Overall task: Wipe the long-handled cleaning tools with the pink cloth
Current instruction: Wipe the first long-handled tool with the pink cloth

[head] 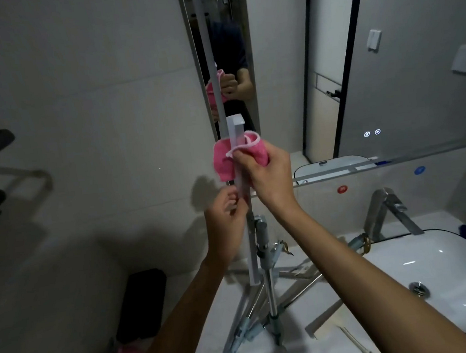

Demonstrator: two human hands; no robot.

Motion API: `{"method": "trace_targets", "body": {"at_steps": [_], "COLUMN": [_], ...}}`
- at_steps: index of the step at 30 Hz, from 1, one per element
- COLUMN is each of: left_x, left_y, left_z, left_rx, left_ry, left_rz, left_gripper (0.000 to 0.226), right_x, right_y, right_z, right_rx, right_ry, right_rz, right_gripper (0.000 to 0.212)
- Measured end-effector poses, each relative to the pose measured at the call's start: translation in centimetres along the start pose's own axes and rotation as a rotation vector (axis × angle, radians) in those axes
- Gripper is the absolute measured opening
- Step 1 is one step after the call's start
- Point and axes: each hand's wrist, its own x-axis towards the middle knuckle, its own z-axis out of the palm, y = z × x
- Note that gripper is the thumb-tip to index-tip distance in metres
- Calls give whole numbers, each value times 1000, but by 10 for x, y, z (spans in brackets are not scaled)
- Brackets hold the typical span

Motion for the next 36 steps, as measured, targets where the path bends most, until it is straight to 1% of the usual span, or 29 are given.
{"method": "trace_targets", "body": {"at_steps": [2,3,8,12,13,16,20,21,23,25,27,29,32,36], "left_x": [8,12,22,25,26,30,31,31,31,31,29,27,23,18], "left_y": [11,12,4,10,11,10,7,8,10,13,16,17,16,8], "left_z": [-1,-1,-3,2,3,4,2,1,-1,0,2,3,2,-1], "left_rx": [-100,-110,-52,-33,-24,2,18,13,22,32,19,4,-5,-33], "left_ry": [34,23,-79,-147,-152,-137,-94,-103,-119,-163,-215,-252,-248,-189], "left_rz": [-11,-2,-2,-74,-89,-103,-98,-95,-85,-89,-99,-97,-90,-91], "left_gripper": [19,18,15,35,37,34,15,14,25,33,33,33,30,16], "right_x": [-5,-6,2,18,21,18,-2,-4,-1,6,14,16,14,1], "right_y": [4,4,-9,-20,-19,-6,20,21,14,1,-13,-20,-17,9], "right_z": [1,2,4,5,5,4,2,2,3,5,6,5,2,-2], "right_rx": [-14,-15,-25,-1,-3,-20,-38,-36,-32,3,67,125,159,17], "right_ry": [-12,1,47,123,134,83,-40,-49,-5,83,160,191,152,60], "right_rz": [6,7,-15,-53,-55,-32,68,79,72,46,18,0,0,21], "right_gripper": [6,6,12,14,14,11,6,6,7,11,9,5,7,2]}}
